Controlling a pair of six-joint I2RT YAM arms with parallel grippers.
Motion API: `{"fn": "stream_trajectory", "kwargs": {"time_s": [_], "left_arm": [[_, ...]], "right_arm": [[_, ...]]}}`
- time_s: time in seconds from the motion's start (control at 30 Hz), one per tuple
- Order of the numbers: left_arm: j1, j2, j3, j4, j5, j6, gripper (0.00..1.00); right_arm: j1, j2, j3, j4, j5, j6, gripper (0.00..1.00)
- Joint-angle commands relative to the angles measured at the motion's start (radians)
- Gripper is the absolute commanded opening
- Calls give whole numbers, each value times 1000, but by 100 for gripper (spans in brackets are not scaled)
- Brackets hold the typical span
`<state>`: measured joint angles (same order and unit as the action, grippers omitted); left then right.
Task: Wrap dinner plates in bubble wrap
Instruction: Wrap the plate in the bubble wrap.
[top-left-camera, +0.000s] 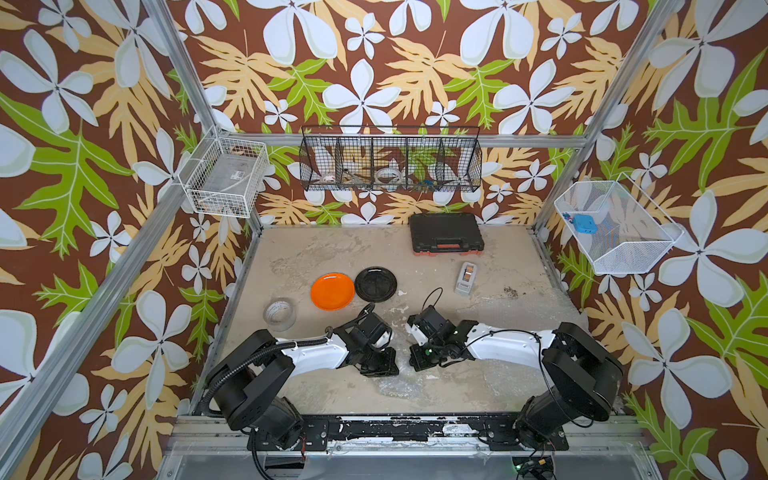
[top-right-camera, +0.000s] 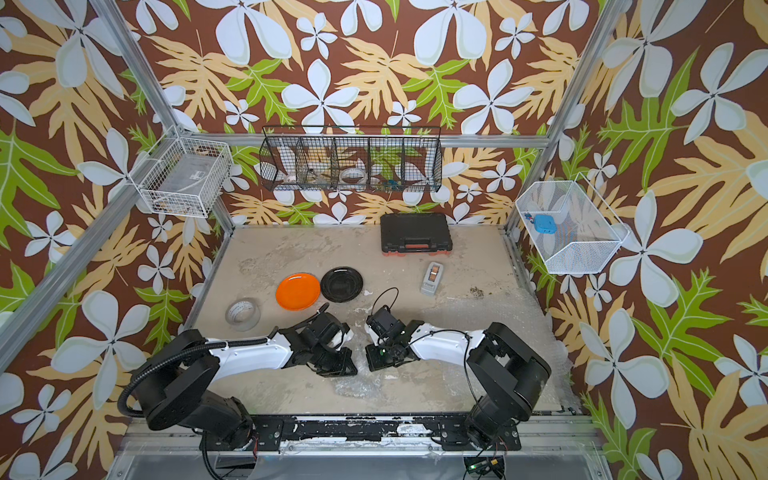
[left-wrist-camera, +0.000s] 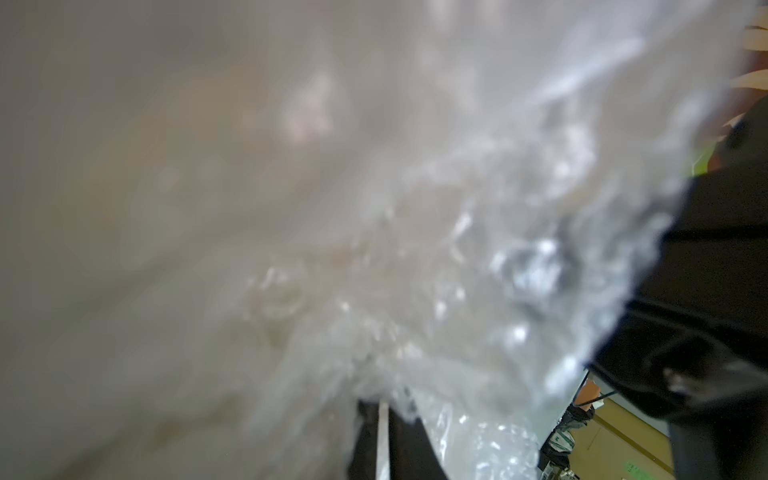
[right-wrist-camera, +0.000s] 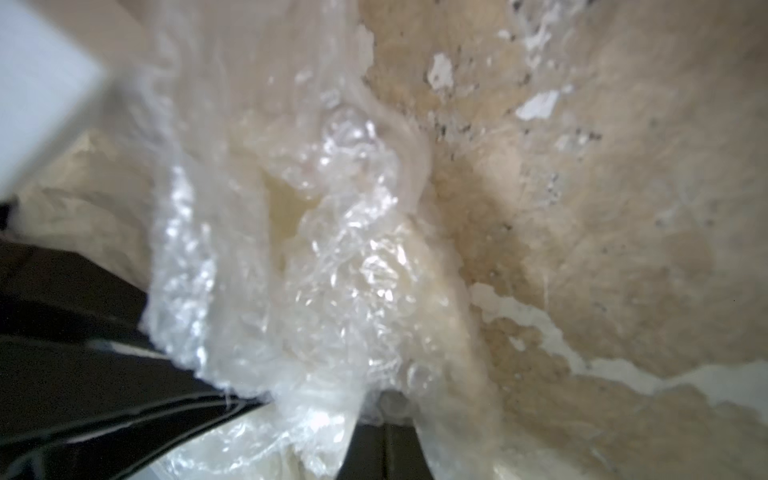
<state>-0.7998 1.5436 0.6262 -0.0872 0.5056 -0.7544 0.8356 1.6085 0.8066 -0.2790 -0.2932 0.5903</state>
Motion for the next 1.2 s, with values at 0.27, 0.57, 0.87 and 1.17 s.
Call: {"fn": "stream_trajectory", "kwargs": {"time_s": [0.27, 0.57, 0.87, 1.17], "left_arm": [[10, 82, -25, 3, -43, 21, 9], [22, 78, -17, -6, -33, 31, 9], [22, 91, -44, 3, -6, 42, 9], [30, 110, -57, -9, -36, 59, 9]], "right_arm": [[-2, -183, -7, -69, -120, 28, 14], [84, -231, -154, 79, -326, 122, 9], [36, -69, -122, 26, -72, 115, 0], [-247, -294, -56, -25, -293, 20, 22]]}}
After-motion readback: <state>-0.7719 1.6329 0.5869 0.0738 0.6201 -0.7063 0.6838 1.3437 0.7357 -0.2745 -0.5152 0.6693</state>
